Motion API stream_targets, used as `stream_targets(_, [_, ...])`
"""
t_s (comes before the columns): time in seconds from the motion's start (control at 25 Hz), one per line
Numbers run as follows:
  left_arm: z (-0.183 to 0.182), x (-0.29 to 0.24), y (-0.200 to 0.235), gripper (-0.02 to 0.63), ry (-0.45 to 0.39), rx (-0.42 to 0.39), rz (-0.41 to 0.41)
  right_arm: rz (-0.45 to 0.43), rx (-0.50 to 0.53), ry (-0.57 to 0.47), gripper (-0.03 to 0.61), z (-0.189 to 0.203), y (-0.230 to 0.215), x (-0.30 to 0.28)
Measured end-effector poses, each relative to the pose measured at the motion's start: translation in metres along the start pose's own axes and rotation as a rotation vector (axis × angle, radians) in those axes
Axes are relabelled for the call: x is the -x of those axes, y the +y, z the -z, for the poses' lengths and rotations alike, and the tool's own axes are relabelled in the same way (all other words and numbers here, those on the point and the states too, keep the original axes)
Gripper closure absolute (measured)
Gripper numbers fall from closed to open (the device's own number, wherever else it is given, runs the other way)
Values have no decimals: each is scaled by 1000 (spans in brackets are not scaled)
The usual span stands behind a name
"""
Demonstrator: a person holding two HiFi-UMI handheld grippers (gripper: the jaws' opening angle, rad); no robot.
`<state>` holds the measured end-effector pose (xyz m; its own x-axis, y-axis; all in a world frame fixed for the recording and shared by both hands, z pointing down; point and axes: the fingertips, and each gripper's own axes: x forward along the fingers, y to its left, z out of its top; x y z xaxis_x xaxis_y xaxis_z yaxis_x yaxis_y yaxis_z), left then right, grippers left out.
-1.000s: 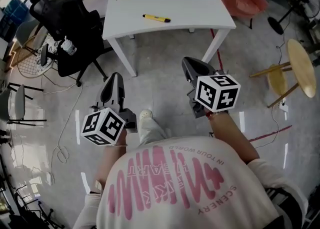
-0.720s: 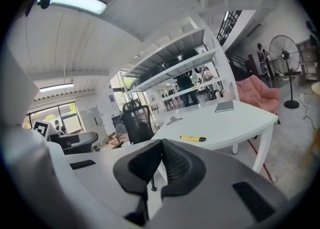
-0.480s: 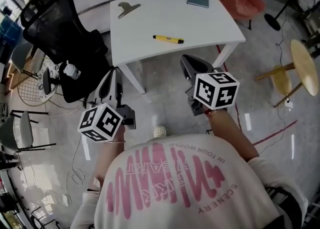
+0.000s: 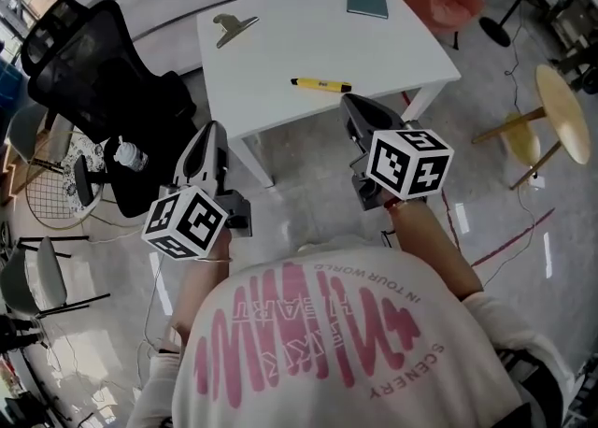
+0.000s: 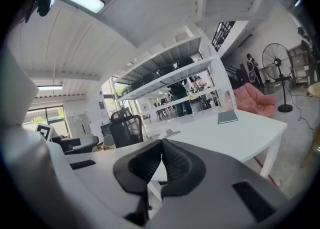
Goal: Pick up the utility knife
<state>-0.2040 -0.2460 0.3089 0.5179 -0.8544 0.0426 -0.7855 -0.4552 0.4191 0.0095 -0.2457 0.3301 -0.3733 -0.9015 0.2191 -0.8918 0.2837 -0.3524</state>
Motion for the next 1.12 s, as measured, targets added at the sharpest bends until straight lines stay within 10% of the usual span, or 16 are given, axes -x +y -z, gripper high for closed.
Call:
stream_targets(0.52, [53, -39, 44, 589, 127, 61, -43, 25, -61, 106, 565, 23, -63, -54])
stream_targets(1.12, [50, -132, 64, 589, 86, 81, -131, -107, -73, 231, 565, 16, -121, -153])
